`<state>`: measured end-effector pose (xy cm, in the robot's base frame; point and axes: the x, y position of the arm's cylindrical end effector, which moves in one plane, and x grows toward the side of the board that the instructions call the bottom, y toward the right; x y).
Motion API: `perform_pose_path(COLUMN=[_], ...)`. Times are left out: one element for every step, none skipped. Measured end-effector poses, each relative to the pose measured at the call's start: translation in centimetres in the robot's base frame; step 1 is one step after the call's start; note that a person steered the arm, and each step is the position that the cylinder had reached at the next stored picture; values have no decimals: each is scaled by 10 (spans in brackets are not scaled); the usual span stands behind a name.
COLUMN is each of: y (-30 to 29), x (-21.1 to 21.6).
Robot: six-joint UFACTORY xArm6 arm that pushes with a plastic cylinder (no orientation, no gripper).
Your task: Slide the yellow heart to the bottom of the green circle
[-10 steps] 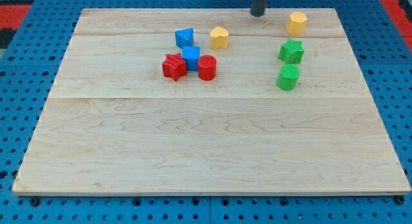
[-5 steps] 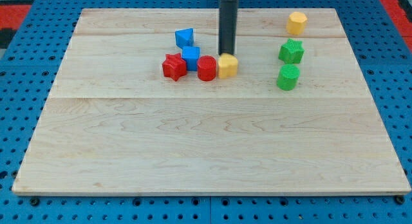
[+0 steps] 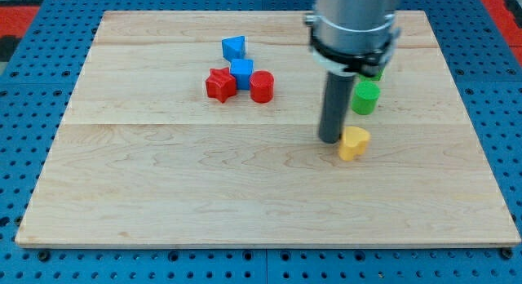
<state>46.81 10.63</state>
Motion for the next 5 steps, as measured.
perform_pose_path(y=[0, -22, -5, 26, 46], x=[0, -41, -72, -73, -74])
